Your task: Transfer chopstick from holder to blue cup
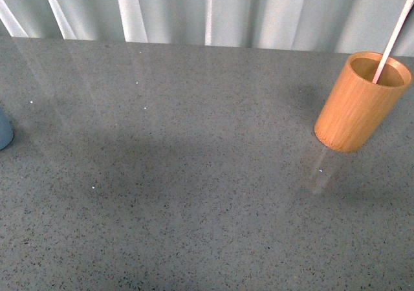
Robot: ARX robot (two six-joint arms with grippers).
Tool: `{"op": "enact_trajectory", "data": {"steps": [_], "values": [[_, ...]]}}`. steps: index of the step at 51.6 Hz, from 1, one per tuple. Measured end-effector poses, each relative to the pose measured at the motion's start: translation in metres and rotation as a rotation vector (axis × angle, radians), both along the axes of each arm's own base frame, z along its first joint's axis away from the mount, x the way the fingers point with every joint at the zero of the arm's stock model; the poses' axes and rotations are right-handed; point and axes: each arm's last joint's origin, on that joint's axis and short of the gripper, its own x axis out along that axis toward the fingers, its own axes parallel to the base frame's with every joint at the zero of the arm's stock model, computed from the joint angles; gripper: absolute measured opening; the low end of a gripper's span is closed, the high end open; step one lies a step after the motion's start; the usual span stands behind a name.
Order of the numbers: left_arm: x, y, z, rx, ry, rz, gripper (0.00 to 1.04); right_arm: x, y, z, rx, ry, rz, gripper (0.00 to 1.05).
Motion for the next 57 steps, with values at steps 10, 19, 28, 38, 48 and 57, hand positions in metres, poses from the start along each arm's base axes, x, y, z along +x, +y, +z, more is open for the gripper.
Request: {"op": "enact_trajectory", "data": {"steps": [10, 19, 28, 38, 48, 57], "values": [[0.068, 0.033, 0.004, 0.005, 0.313, -0.003, 0.98, 0.000, 0.000, 0.000, 0.000, 0.000, 0.000, 0.95], [0.132, 0.071, 0.006, 0.018, 0.472, 0.017, 0.98, 0.000, 0.000, 0.000, 0.000, 0.000, 0.000, 0.95], [0.162, 0.087, 0.006, 0.050, 0.518, 0.028, 0.98, 0.000, 0.000, 0.000, 0.000, 0.000, 0.000, 0.95], [0.176, 0.093, -0.009, 0.053, 0.570, 0.038, 0.98, 0.000, 0.000, 0.000, 0.000, 0.000, 0.000, 0.95], [0.183, 0.095, -0.024, 0.055, 0.604, 0.050, 0.98, 0.000, 0.000, 0.000, 0.000, 0.000, 0.000, 0.95], [0.192, 0.090, -0.035, 0.058, 0.622, 0.040, 0.98, 0.000, 0.000, 0.000, 0.000, 0.000, 0.000, 0.95]]}}
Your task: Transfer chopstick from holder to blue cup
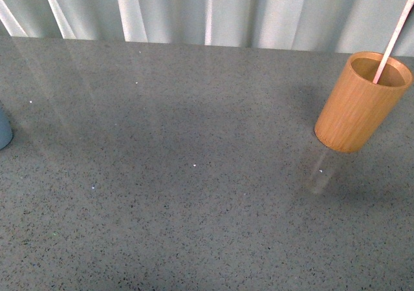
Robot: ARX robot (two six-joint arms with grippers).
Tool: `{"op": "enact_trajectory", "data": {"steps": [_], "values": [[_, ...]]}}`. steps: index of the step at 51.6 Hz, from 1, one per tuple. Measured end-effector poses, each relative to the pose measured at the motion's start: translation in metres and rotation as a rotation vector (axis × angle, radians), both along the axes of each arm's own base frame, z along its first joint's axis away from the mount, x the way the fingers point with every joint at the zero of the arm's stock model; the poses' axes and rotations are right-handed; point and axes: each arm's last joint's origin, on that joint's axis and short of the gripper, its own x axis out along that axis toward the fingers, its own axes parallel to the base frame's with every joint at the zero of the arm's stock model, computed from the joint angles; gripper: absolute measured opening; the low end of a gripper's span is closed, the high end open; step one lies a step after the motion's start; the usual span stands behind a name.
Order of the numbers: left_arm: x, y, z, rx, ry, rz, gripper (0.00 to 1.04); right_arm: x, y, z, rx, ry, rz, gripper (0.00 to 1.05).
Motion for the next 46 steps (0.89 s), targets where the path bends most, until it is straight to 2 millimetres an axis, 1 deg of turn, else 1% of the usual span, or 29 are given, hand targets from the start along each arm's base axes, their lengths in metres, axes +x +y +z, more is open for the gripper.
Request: {"op": "enact_trajectory", "data": {"steps": [8, 13, 19, 22, 23, 24, 26, 27, 32, 36, 40, 45, 46], "values": [[0.011, -0.004, -0.006, 0.009, 0.009, -0.004, 0.98, 0.000, 0.000, 0.000, 0.000, 0.000, 0.000, 0.95], [0.017, -0.006, -0.015, 0.012, 0.032, -0.003, 0.98, 0.000, 0.000, 0.000, 0.000, 0.000, 0.000, 0.95], [0.023, -0.003, -0.027, 0.025, 0.070, 0.019, 0.98, 0.000, 0.000, 0.000, 0.000, 0.000, 0.000, 0.95], [0.025, -0.003, -0.029, 0.015, 0.076, 0.017, 0.98, 0.000, 0.000, 0.000, 0.000, 0.000, 0.000, 0.95], [0.026, -0.003, -0.029, 0.014, 0.064, 0.019, 0.93, 0.000, 0.000, 0.000, 0.000, 0.000, 0.000, 0.95], [0.026, -0.002, -0.029, 0.018, 0.060, 0.019, 0.91, 0.000, 0.000, 0.000, 0.000, 0.000, 0.000, 0.95], [0.028, -0.002, -0.028, 0.015, 0.047, 0.014, 0.84, 0.000, 0.000, 0.000, 0.000, 0.000, 0.000, 0.95], [0.028, -0.002, -0.027, 0.004, 0.051, 0.012, 0.79, 0.000, 0.000, 0.000, 0.000, 0.000, 0.000, 0.95], [0.026, -0.005, -0.029, -0.023, 0.086, 0.008, 0.61, 0.000, 0.000, 0.000, 0.000, 0.000, 0.000, 0.95], [0.024, -0.006, -0.031, -0.042, 0.110, -0.003, 0.50, 0.000, 0.000, 0.000, 0.000, 0.000, 0.000, 0.95], [0.022, -0.011, -0.033, -0.070, 0.142, -0.025, 0.32, 0.000, 0.000, 0.000, 0.000, 0.000, 0.000, 0.95], [0.020, -0.016, -0.033, -0.101, 0.166, -0.054, 0.14, 0.000, 0.000, 0.000, 0.000, 0.000, 0.000, 0.95], [0.020, -0.018, -0.032, -0.110, 0.168, -0.064, 0.09, 0.000, 0.000, 0.000, 0.000, 0.000, 0.000, 0.95]]}}
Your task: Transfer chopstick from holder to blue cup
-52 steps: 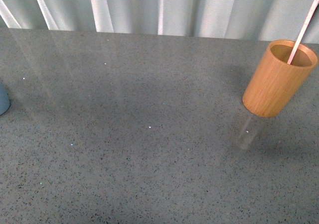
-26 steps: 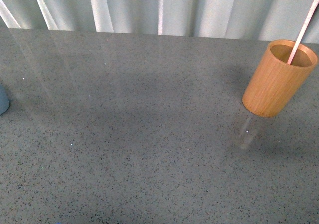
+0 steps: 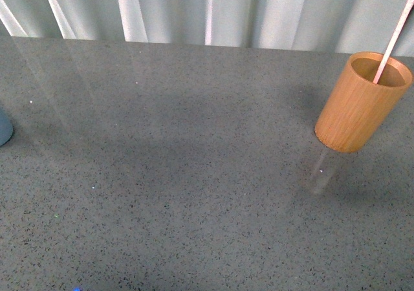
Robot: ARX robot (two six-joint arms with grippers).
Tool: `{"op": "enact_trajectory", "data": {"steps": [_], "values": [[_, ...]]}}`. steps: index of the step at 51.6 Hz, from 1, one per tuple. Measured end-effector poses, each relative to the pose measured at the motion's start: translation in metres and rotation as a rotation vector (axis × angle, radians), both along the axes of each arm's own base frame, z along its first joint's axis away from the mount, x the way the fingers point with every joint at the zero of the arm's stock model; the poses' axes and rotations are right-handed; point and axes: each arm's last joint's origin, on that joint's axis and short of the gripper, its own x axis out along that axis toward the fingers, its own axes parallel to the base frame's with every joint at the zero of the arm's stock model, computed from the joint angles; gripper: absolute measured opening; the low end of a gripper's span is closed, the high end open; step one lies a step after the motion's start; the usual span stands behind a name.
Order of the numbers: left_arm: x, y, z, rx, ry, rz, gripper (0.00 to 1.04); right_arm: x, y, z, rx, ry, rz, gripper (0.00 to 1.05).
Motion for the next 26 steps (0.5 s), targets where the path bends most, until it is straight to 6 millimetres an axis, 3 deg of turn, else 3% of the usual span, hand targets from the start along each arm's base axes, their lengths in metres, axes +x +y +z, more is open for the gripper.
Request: {"op": "enact_trajectory", "data": {"steps": [2, 14, 26], "values": [[0.000, -0.004, 0.003, -0.012, 0.002, -0.015, 0.03, 0.000, 0.000, 0.000, 0.000, 0.000, 0.000, 0.95], [-0.001, -0.034, 0.032, -0.035, -0.044, -0.110, 0.03, 0.000, 0.000, 0.000, 0.000, 0.000, 0.000, 0.95], [-0.009, -0.092, 0.075, -0.053, -0.123, -0.237, 0.03, 0.000, 0.000, 0.000, 0.000, 0.000, 0.000, 0.95]]}}
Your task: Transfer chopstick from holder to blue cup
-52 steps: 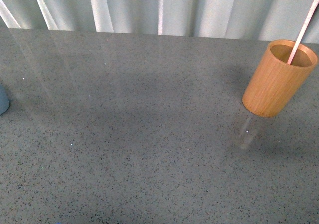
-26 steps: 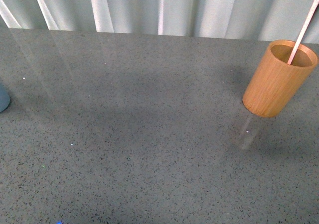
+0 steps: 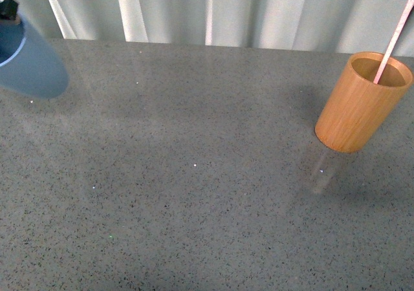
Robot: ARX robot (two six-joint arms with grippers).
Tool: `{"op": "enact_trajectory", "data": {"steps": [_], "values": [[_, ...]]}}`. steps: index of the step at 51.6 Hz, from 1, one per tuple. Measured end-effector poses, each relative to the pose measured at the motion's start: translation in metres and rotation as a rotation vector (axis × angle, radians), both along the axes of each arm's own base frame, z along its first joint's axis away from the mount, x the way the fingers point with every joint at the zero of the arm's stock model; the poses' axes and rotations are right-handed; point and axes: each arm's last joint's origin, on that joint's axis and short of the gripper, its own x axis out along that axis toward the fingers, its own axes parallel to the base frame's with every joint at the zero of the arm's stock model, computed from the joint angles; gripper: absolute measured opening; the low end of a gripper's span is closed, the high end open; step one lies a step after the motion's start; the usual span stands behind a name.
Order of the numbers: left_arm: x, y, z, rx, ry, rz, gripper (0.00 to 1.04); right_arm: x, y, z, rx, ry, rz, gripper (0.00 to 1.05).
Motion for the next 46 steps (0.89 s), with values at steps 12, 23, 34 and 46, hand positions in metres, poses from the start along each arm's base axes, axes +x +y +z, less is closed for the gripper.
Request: {"op": "enact_trajectory", "data": {"steps": [12, 23, 34, 46], "values": [[-0.019, -0.098, 0.016, -0.023, -0.034, -0.208, 0.03, 0.000, 0.000, 0.000, 0.000, 0.000, 0.000, 0.95], [-0.034, -0.160, -0.009, -0.003, 0.012, -0.328, 0.03, 0.000, 0.000, 0.000, 0.000, 0.000, 0.000, 0.95], [-0.040, -0.190, -0.041, 0.053, 0.073, -0.368, 0.03, 0.000, 0.000, 0.000, 0.000, 0.000, 0.000, 0.95], [-0.032, -0.199, -0.060, 0.105, 0.102, -0.372, 0.03, 0.000, 0.000, 0.000, 0.000, 0.000, 0.000, 0.95]]}}
